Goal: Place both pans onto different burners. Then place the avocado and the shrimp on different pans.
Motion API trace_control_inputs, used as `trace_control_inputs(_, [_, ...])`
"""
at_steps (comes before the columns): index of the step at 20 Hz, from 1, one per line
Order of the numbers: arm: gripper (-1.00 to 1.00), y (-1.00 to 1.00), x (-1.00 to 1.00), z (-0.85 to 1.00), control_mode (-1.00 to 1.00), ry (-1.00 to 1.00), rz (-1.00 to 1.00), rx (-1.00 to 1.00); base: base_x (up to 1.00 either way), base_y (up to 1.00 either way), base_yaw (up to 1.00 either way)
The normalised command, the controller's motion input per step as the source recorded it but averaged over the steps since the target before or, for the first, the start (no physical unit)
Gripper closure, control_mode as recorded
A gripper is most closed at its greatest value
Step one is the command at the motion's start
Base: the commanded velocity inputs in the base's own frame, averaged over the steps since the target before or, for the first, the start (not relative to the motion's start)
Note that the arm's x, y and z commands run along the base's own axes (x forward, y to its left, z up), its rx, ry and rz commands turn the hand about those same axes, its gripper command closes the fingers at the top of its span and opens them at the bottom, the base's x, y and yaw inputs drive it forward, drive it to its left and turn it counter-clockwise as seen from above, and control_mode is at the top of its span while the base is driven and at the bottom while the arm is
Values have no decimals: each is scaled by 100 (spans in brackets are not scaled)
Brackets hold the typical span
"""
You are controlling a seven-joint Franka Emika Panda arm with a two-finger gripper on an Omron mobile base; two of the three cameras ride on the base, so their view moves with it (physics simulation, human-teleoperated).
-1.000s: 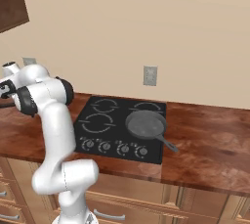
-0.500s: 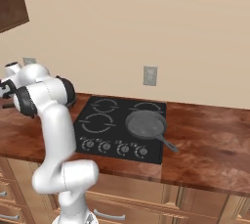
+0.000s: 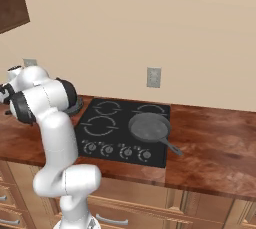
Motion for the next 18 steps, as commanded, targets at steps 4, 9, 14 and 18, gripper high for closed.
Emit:
trace_control_inputs(4, [100,-28,-14,0,-100,0,6,0,0,0,0])
trace_control_inputs(9, [100,-21,-22,0,-100,0,6,0,0,0,0])
trace_control_inputs(14, [100,-16,-29,0,-100,0,2,0,0,0,0])
trace_control_inputs(18, [100,-22,-40,0,-100,-1,0,0,0,0,0])
